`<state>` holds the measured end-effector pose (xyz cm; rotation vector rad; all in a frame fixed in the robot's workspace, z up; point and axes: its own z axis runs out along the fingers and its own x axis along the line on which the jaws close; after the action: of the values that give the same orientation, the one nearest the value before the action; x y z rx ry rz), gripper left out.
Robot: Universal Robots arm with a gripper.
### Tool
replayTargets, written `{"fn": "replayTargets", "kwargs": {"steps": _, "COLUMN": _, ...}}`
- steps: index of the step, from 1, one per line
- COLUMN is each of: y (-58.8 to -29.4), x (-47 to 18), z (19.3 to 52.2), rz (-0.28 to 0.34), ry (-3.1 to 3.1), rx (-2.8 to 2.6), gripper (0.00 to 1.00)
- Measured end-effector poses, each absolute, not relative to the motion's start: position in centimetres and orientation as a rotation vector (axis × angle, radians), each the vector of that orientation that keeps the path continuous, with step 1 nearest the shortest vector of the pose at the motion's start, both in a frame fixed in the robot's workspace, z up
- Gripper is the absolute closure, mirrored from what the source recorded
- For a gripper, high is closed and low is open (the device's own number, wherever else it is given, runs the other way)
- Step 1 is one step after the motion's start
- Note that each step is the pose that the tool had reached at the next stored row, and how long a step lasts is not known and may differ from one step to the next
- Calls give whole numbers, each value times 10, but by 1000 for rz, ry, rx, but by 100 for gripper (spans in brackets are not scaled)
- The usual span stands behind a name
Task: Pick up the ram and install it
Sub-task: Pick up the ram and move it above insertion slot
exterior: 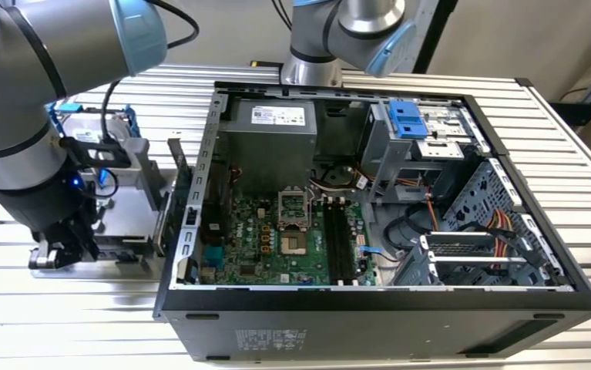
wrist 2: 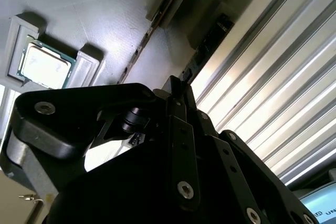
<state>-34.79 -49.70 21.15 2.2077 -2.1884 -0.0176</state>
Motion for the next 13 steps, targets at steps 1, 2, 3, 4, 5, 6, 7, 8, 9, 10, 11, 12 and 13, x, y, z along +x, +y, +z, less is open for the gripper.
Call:
{"fn": "replayTargets", "kwargs": {"steps": 1, "y": -497, "x": -348, "z": 212, "rz": -18, "ry": -2188, "rx": 2208, "gripper": 100}}
{"fn": "replayTargets", "kwargs": {"steps": 2, "y": -497, "x": -348, "z": 213, "rz": -18, "ry": -2188, "rx": 2208, "gripper": 100}}
{"fn": "replayTargets", "kwargs": {"steps": 3, "y": -497, "x": -348, "z": 214, "rz": -18, "ry": -2188, "rx": 2208, "gripper": 100}}
{"fn": "replayTargets", "kwargs": {"steps": 4, "y": -497, "x": -348, "z": 215, "rz": -18, "ry": -2188, "rx": 2208, "gripper": 100}}
{"fn": "replayTargets", "kwargs": {"steps": 5, "y": -497, "x": -348, "z": 216, "rz": -18, "ry": -2188, "rx": 2208, "gripper": 100}}
{"fn": "replayTargets", "kwargs": {"steps": 6, "y": -497, "x": -348, "z": 217, "rz": -18, "ry": -2189, "rx": 2208, "gripper": 100}}
{"fn": "replayTargets", "kwargs": {"steps": 7, "y": -497, "x": -348, "z": 218, "rz": -18, "ry": -2188, "rx": 2208, "gripper": 100}}
{"fn": "replayTargets", "kwargs": {"steps": 8, "y": -497, "x": -348, "z": 219, "rz": -18, "ry": -2189, "rx": 2208, "gripper": 100}}
{"fn": "replayTargets", "kwargs": {"steps": 9, "y": -497, "x": -348, "z": 219, "rz": -18, "ry": -2188, "rx": 2208, "gripper": 100}}
{"fn": "replayTargets", "kwargs": {"steps": 10, "y": -497, "x": -348, "z": 220, "rz": -18, "ry": -2188, "rx": 2208, "gripper": 100}}
{"fn": "replayTargets", "kwargs": {"steps": 11, "y": -497, "x": -348, "z": 221, "rz": -18, "ry": -2188, "rx": 2208, "gripper": 100}}
{"fn": "replayTargets", "kwargs": {"steps": 12, "y": -497, "x": -348, "z": 222, "rz": -18, "ry": -2188, "rx": 2208, "gripper": 100}}
{"fn": "replayTargets", "kwargs": {"steps": 13, "y": -497, "x": -348, "z": 223, "rz": -18, "ry": -2188, "rx": 2208, "gripper": 100}}
